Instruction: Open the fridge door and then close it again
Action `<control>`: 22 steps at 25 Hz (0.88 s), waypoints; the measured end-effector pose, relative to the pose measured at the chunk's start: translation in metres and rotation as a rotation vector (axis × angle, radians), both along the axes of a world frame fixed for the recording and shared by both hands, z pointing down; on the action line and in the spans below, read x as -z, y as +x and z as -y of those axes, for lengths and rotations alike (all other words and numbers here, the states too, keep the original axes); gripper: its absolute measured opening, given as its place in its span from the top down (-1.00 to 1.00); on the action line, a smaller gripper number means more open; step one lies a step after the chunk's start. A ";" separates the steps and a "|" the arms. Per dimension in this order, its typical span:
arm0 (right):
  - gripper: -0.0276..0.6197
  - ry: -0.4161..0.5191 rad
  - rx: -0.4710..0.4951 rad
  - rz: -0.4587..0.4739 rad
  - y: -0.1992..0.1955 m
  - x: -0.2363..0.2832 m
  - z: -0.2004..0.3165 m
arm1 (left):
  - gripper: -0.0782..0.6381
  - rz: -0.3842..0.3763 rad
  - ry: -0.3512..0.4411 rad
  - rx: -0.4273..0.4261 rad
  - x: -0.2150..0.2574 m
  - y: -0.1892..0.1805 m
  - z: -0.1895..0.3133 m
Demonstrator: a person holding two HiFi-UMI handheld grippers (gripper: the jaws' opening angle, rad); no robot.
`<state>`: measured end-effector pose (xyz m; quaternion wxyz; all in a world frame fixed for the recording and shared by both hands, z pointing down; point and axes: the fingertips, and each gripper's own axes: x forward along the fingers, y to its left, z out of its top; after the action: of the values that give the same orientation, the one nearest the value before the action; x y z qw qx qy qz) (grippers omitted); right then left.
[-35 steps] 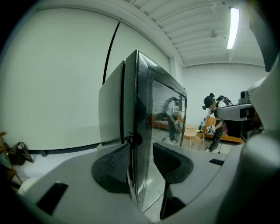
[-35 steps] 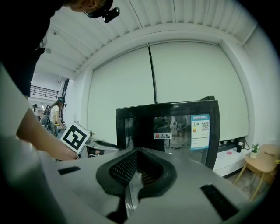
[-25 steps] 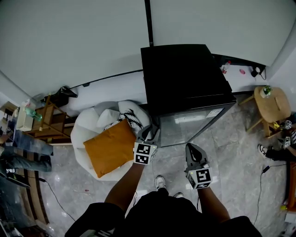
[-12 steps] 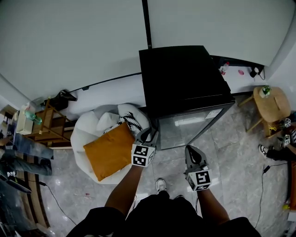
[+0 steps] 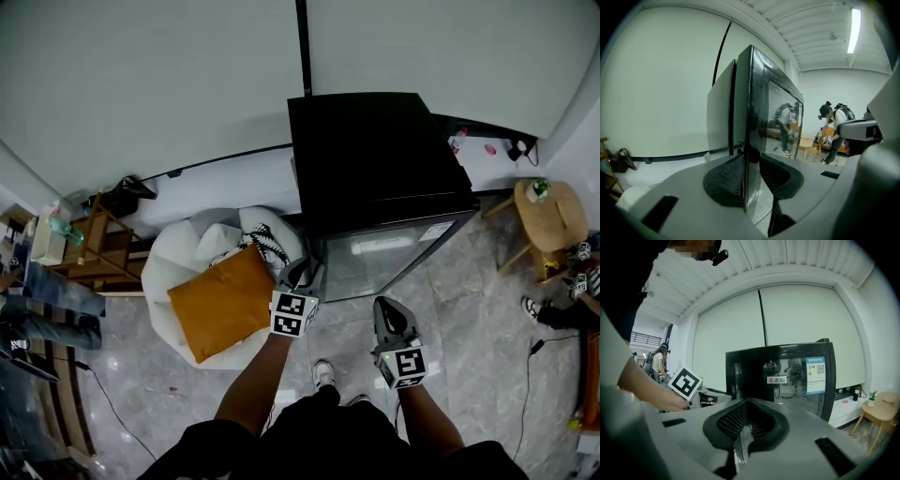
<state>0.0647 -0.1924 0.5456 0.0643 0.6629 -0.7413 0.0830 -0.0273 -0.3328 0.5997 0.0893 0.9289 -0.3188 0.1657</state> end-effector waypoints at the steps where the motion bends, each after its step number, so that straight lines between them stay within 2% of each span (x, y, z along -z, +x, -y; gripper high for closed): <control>1: 0.87 0.000 0.003 0.000 -0.001 0.000 0.000 | 0.45 0.001 0.004 -0.004 0.000 -0.001 -0.004; 8: 0.87 0.010 0.010 -0.019 -0.002 0.005 0.001 | 0.47 -0.004 0.030 -0.002 0.004 -0.005 -0.043; 15: 0.87 0.010 0.017 -0.016 0.002 0.011 -0.019 | 0.49 0.001 0.029 -0.002 0.002 -0.006 -0.064; 22: 0.87 0.011 0.056 -0.007 0.014 0.009 -0.045 | 0.49 -0.002 0.022 0.056 0.003 -0.006 -0.088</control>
<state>0.0786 -0.1472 0.5366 0.0656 0.6426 -0.7597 0.0745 -0.0333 -0.2451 0.5965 0.0840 0.9206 -0.3467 0.1588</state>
